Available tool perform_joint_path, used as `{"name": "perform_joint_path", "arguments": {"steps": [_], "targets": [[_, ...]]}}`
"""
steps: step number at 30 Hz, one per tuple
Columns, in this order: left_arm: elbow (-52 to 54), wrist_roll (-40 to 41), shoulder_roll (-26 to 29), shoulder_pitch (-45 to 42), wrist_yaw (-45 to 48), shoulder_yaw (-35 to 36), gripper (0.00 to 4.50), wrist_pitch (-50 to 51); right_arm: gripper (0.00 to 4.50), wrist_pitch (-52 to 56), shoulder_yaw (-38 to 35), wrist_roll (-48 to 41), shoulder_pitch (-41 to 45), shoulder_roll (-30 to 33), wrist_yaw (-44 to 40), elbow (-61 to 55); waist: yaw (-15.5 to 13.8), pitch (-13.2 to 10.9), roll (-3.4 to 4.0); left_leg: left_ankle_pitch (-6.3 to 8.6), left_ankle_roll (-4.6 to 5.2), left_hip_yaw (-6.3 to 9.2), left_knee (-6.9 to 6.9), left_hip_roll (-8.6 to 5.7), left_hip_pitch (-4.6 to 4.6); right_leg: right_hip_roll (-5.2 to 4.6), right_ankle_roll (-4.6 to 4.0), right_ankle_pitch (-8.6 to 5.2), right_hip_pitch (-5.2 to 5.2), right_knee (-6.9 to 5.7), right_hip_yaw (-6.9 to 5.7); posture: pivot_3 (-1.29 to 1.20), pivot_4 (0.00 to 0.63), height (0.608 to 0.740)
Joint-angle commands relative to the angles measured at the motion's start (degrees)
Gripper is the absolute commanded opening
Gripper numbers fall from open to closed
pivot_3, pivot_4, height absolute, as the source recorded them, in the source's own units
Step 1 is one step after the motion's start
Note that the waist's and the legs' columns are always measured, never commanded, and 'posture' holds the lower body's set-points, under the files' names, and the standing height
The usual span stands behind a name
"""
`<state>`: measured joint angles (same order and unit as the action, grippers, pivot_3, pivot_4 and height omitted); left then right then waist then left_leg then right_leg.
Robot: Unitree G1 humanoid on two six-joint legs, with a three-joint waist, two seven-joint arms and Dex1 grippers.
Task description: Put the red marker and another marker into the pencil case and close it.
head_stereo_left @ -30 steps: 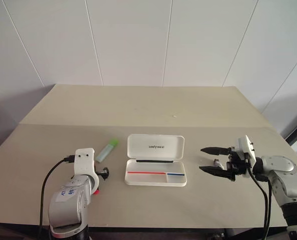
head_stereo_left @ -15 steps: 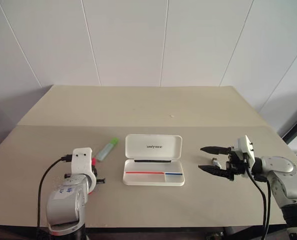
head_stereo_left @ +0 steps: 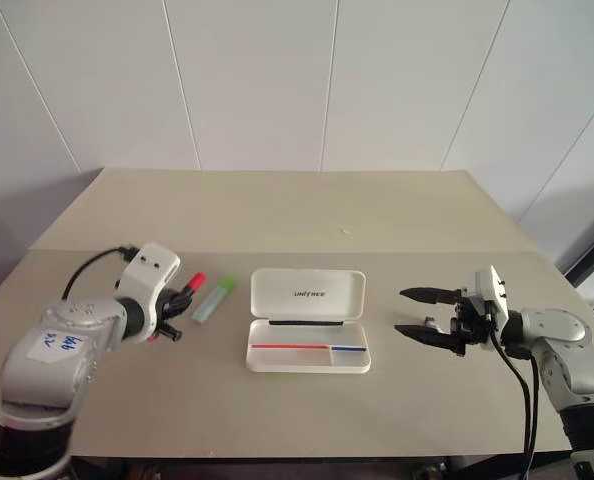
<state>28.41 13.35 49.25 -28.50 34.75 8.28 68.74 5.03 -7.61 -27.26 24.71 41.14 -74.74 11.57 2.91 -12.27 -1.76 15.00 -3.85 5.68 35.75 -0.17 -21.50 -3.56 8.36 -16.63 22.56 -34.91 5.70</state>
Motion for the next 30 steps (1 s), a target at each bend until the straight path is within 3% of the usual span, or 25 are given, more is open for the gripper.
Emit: {"name": "perform_joint_path", "arguments": {"steps": [1,7,17,23,30], "targets": [[-5.05,0.44,3.35,-3.23,10.58,-4.01,0.56,-20.36,4.5,-0.69,-2.36,-0.91,-0.92,0.26,1.25,-2.15,-0.08,-0.01,0.02,0.0,0.0,-0.01,-0.04,0.0,0.0,-0.01,-0.02,-0.01,0.0,0.04,0.0,0.0,0.15,0.74],[-13.34,2.59,-0.39,-11.98,22.73,-12.56,0.56,-34.71,4.5,-0.53,-3.9,-1.46,-3.67,0.8,2.64,-4.77,-1.24,-0.05,0.09,0.02,0.08,-0.03,-0.2,0.01,-0.04,-0.01,-0.01,-0.02,0.04,0.18,-0.01,0.0,0.15,0.74],[-26.37,-2.1,-10.67,-21.5,32.63,-26.79,0.56,-43.88,4.5,0.88,-7.08,-3.14,-9.79,1.43,4.95,-10.36,-0.98,-0.06,0.1,0.05,0.14,-0.06,-0.11,-0.01,-0.12,0.02,0.08,-0.04,0.09,0.05,0.05,0.0,0.15,0.74],[-36.24,-7.52,-17.24,-25.58,30.53,-31.18,0.56,-43.91,4.5,0.68,-8.58,-3.56,-13.38,0.93,7.06,-12.93,-1.27,-0.07,0.12,0.04,0.16,-0.05,0.21,-0.03,-0.11,0.04,0.12,-0.03,0.05,-0.16,0.06,0.0,0.15,0.74],[-36.17,-9.36,-21.27,-25.84,30.22,-32.02,0.56,-41.05,4.5,0.24,-8.71,-3.68,-15.12,0.7,8.23,-13.8,-1.18,-0.07,0.12,0.04,0.19,-0.04,0.28,-0.05,-0.12,0.04,0.19,0.01,0.02,-0.17,0.1,0.0,0.15,0.74]]}}
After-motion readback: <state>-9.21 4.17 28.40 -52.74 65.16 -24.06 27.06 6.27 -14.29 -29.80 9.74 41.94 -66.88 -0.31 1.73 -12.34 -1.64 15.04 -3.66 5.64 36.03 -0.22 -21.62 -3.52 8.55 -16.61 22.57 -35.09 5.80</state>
